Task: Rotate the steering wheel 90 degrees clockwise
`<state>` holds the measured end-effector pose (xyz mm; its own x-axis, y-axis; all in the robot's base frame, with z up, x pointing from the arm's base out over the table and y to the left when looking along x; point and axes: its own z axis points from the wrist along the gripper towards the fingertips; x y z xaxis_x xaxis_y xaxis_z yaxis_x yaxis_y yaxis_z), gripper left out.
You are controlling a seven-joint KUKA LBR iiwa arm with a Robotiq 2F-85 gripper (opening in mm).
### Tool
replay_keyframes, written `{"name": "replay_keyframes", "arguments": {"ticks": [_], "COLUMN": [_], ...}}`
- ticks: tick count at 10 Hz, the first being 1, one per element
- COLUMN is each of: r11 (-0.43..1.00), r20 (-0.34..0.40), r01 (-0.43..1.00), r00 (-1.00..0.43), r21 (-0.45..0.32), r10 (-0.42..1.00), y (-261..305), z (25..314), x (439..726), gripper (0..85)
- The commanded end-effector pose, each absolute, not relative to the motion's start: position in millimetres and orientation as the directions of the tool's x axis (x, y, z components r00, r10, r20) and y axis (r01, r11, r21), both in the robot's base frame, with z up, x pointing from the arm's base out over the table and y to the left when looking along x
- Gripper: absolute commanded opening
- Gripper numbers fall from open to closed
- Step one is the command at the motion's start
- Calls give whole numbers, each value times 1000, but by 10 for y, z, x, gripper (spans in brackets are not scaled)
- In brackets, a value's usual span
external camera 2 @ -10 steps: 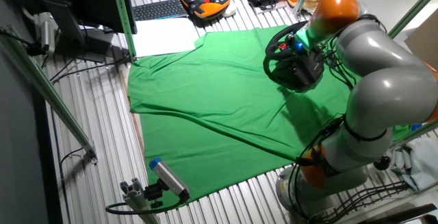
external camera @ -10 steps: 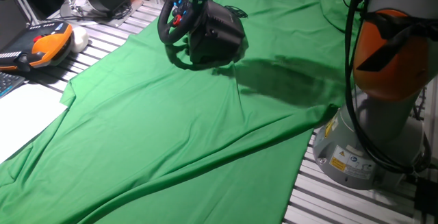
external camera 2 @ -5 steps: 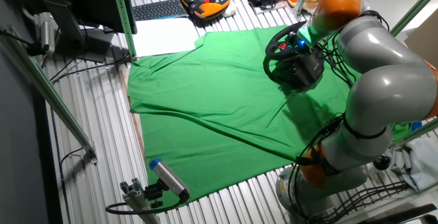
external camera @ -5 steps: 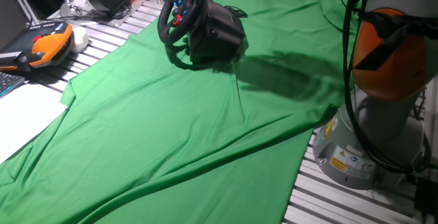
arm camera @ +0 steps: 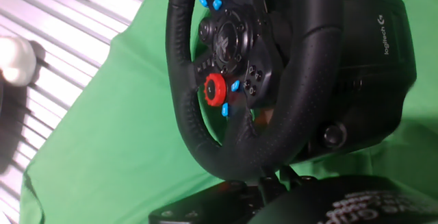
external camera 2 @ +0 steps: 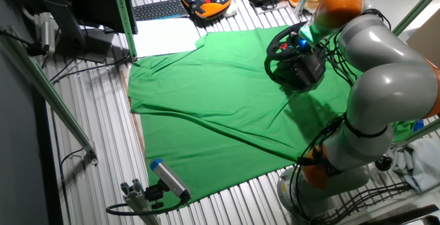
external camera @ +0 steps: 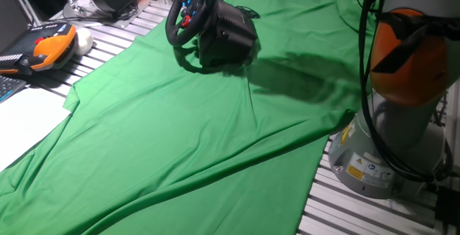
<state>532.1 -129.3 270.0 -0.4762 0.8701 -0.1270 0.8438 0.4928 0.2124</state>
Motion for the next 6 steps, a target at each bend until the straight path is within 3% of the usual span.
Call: {"name": "replay_keyframes", "arguments": {"ticks": [1, 5, 6], "r11": [504, 543, 518], "r20": [-130, -136, -151], "r01": [838, 828, 842], "r00": [-487, -527, -498], "r21": [209, 141, 150], "r10": [864, 839, 854], "y": [-1294, -1294, -1312], "z": [2701, 2701, 2699], "x": [5321, 5321, 5323], "gripper": [170, 170, 340]}}
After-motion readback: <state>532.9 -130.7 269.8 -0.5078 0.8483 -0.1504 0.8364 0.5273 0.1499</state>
